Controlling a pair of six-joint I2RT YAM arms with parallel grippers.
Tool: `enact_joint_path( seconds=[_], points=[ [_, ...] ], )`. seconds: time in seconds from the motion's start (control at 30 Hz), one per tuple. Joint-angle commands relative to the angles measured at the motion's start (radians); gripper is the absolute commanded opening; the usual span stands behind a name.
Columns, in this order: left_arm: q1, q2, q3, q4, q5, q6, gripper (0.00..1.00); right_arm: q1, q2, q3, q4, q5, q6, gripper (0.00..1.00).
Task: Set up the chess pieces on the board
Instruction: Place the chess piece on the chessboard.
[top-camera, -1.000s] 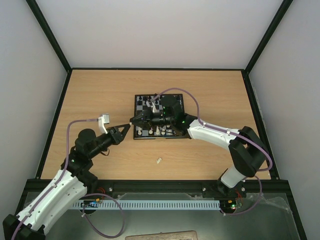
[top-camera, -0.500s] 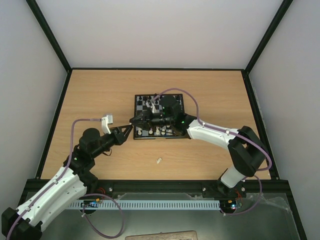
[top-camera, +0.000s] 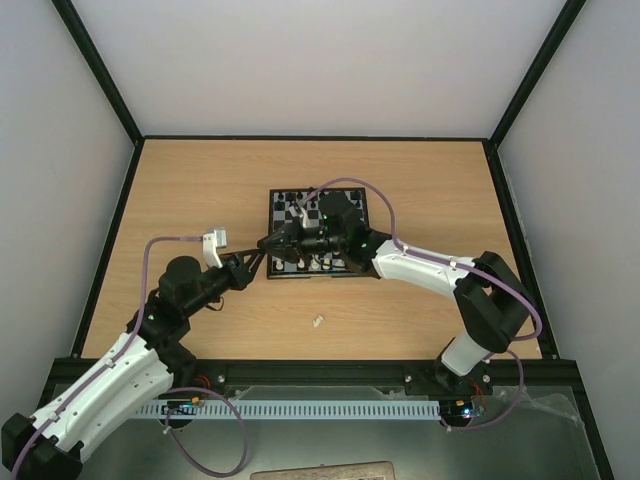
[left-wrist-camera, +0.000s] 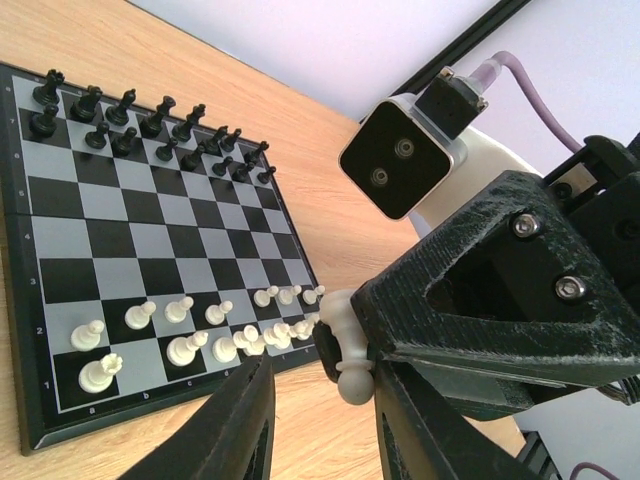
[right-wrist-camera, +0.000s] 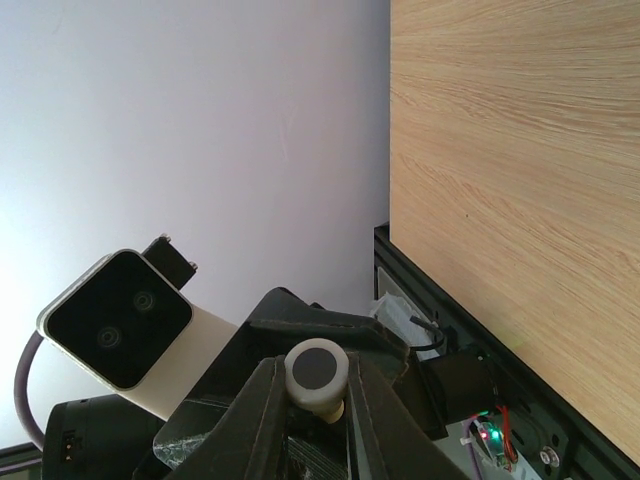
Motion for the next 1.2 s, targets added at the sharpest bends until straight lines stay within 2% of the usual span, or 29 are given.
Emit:
enact_joint_path(
  seconds=[0.0,0.5,0.77,0.87,1.17],
  points=[
    [-0.002,-0.005,0.043,0.021,-0.050,0.032,0.28,0.019,0.010,0.011,0.019,-0.036,-0.007,0.05],
    [-0.018,-0.031,0.046,0.000,-0.127,0.061,0.04,0.041,0.025,0.022,0.003,-0.036,-0.015,0.05],
    [-0.021,-0.013,0.054,-0.016,-0.123,0.079,0.03,0.042,0.010,-0.018,0.002,-0.024,-0.017,0.06],
    [-0.023,0.005,0.058,-0.022,-0.102,0.085,0.03,0.041,0.003,-0.039,0.004,-0.017,-0.016,0.11],
    [-0.032,0.018,0.064,-0.057,-0.069,0.090,0.03,0.038,0.000,-0.061,0.004,-0.004,-0.018,0.13]
  ],
)
